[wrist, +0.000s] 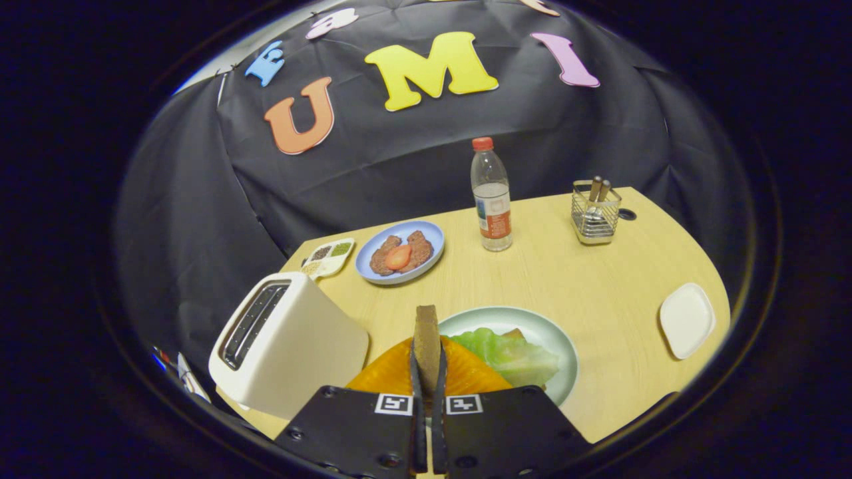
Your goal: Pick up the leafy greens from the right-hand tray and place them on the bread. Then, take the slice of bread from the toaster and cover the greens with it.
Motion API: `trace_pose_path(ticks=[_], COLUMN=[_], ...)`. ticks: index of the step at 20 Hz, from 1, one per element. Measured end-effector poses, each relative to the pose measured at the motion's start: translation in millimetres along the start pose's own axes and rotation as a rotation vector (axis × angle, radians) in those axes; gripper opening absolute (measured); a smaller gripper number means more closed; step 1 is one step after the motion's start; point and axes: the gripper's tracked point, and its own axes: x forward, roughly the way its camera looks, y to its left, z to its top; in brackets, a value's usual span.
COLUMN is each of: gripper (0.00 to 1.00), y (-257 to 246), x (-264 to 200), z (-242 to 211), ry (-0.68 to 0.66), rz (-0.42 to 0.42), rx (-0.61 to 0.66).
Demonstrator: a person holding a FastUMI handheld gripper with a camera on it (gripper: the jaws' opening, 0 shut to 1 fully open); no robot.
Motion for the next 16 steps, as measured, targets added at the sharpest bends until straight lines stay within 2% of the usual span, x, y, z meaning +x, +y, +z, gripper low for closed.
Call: trace_pose_path(ticks=[1,3,4,9,10,12,16], gripper=[0.09,0.09,0.16,0.26,0.37,0.36,0.67], y=[-9,-26,-34,-64,-71,-85,-115], x=[-1,-1,-1,1,-2,-6,-25], z=[0,0,-1,2,6,15,39], ry=[-0.004,-0.010,-0.008,-0.010,-0.021,-0.041,-0.089], rz=[-0.014,-0.031,-0.039,-0.074,-0.088,-0.104,-0.129], rx=[-0.005,0.011,0.021,0.011,-0.003,-0.016,-0.036])
